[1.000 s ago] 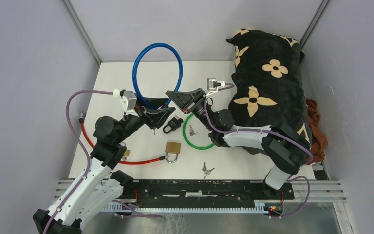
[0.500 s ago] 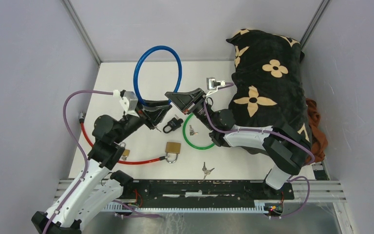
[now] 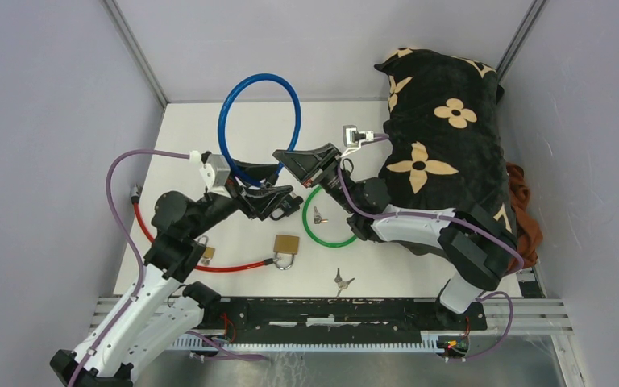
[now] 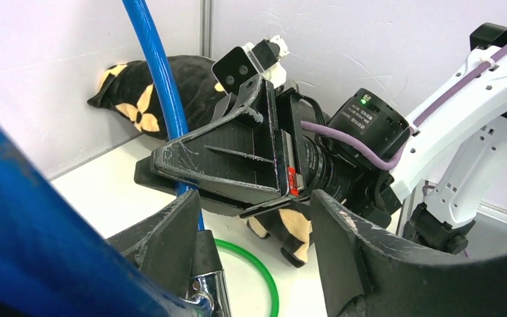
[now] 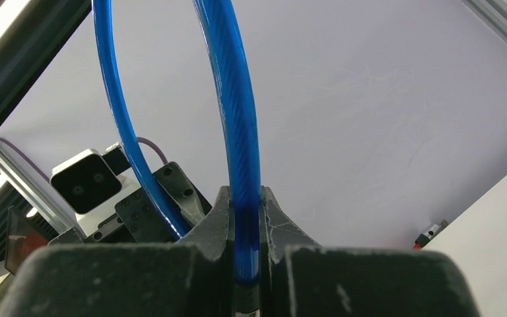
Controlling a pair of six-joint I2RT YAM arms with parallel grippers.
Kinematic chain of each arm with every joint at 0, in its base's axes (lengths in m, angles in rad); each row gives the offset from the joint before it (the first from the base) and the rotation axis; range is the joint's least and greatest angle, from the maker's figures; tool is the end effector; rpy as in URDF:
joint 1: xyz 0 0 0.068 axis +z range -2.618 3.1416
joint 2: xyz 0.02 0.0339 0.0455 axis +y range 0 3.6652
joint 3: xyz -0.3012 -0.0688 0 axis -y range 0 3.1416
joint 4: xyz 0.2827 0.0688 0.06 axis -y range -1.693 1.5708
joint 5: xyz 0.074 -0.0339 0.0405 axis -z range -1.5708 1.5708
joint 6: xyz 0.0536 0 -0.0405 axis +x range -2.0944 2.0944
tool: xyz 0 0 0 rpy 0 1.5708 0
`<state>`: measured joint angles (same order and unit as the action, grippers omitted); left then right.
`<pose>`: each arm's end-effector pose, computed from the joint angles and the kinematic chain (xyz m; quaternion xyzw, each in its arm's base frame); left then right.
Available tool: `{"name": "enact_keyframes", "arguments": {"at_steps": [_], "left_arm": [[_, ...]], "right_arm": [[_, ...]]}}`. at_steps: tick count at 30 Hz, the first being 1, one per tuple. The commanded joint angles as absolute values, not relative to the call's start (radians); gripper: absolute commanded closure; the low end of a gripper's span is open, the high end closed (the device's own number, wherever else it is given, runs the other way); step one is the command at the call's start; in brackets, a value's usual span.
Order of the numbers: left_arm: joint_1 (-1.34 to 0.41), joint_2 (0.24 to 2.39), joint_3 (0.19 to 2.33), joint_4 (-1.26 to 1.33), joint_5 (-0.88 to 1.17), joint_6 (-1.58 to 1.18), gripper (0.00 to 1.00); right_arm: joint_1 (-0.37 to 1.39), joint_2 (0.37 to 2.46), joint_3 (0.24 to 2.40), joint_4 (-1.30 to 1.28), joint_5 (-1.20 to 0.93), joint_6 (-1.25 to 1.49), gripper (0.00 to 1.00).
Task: Lock with the key
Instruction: Lock the lock.
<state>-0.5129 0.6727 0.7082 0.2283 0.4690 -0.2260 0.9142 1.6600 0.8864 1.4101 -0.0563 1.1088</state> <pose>0.1470 -0.1106 0.4029 0.2671 0.5589 -0.4106 0.6691 0.2378 0.3136 0.3347 0.0187 0.4505 0.7632 0.4628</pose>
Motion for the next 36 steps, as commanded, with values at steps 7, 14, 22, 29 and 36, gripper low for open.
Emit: {"name": "enact_keyframes", "arguments": {"at_steps": [7,14,22,29,36], "left_arm": [[-0.509,0.673,0.728,0.127,0.365,-0.084,0.46],[-0.509,0.677,0.728,0.176,0.466,-0.128,0.5],[-0.509,0.692,0.736,0.292,0.606,-0.24,0.51],[-0.509,0.692,0.75,0.272,0.575,-0.239,0.98],[-0.51,0.666,0.765,0.178,0.617,-0.114,0.98]], "right_arm": [[0.901,1.518,0.933,1.96,-0.107,1.108,1.0],[0.9,1.514,0.948,1.959,-0.137,1.111,1.0],[0.901,1.535,0.94,1.959,-0.127,1.134,1.0],[0.9,1.536,0.917,1.959,-0.137,1.14,1.0],[0.829,1.548,0.841,1.938,-0.36,1.161,0.97]]}}
